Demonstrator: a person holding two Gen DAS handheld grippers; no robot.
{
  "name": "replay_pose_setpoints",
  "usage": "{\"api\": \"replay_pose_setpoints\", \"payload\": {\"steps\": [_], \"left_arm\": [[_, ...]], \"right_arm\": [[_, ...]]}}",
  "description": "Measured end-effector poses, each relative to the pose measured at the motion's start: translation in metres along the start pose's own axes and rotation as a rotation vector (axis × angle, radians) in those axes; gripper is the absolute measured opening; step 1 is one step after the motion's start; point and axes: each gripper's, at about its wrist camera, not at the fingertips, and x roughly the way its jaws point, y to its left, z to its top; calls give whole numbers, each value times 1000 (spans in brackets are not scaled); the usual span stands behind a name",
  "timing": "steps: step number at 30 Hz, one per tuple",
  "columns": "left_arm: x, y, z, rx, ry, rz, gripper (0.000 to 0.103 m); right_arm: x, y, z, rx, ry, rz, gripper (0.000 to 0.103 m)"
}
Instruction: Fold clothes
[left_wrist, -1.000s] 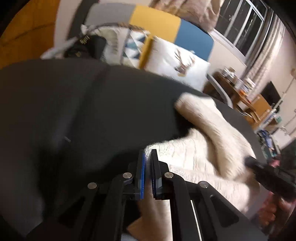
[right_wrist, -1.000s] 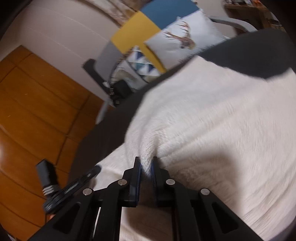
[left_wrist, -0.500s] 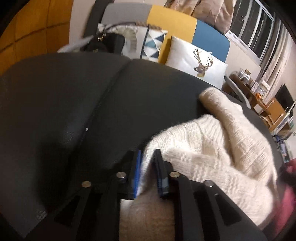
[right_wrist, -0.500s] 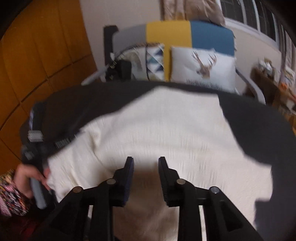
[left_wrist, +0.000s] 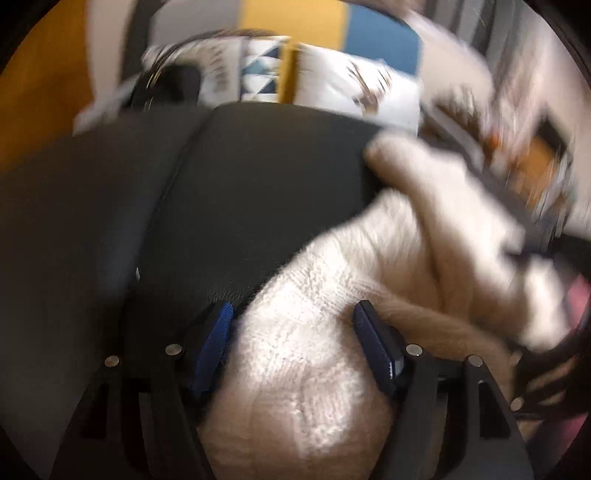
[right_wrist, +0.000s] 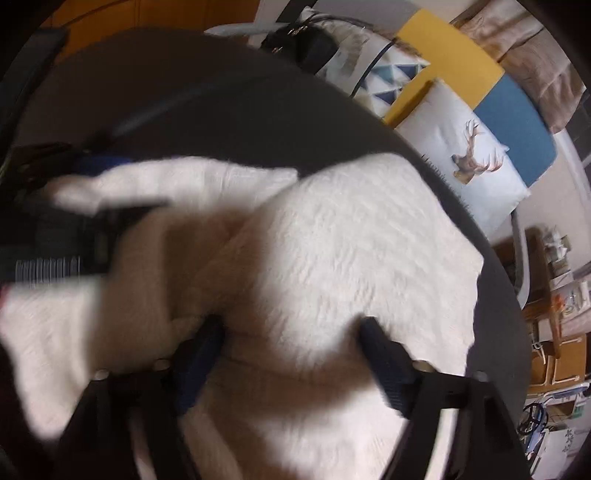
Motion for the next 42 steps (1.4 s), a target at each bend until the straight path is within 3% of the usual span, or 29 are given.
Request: {"api": "replay_pose_setpoints", "payload": {"steps": [2, 4, 5, 6, 8, 9, 14, 20, 24, 27, 28, 31, 34, 38, 40, 42], "left_arm": [[3, 1, 1, -8, 10, -5, 72], [2, 0, -1, 2, 6, 2, 72], [2, -2, -3, 16, -2, 13, 72], [2, -4, -4, 30, -10, 23, 72], [0, -4, -6, 31, -18, 25, 73], [-1, -3, -7, 32, -20, 26, 73], [4, -2, -2, 41, -26, 34, 73], [3, -2, -2, 42, -32, 47, 76], [2, -1, -2, 33, -35, 60, 82], [2, -3, -1, 34, -36, 74, 85], [2, -3, 0, 39, -37, 80, 85], [0, -3, 1, 45, -34, 84, 85], [-2, 3, 4, 35, 4, 37, 85], [-4, 11, 15, -5, 55, 22, 86], [-3, 7, 21, 23, 58, 54, 86], [-1, -1, 25, 78, 47, 89, 86]], "right_arm": [[5, -17, -3, 117, -4, 67, 102], [4, -40, -8, 247, -34, 184, 64], [0, -50, -13, 302, -63, 222, 55], [-5, -59, -17, 357, -92, 260, 31], [-14, -83, -25, 489, -141, 341, 14], [-18, -95, -28, 559, -165, 387, 11], [-43, -128, -61, 765, -274, 502, 9], [-83, -141, -103, 819, -340, 385, 9], [-84, -148, -150, 915, -293, 358, 9], [-45, -132, -172, 904, -129, 326, 11], [-32, -125, -179, 914, -98, 338, 19], [-30, -122, -194, 996, -159, 374, 25], [-55, -126, -184, 899, -158, 323, 26], [-123, -134, -159, 692, -345, 151, 26], [-136, -136, -135, 605, -399, 161, 33], [-131, -135, -111, 530, -360, 175, 40]]}}
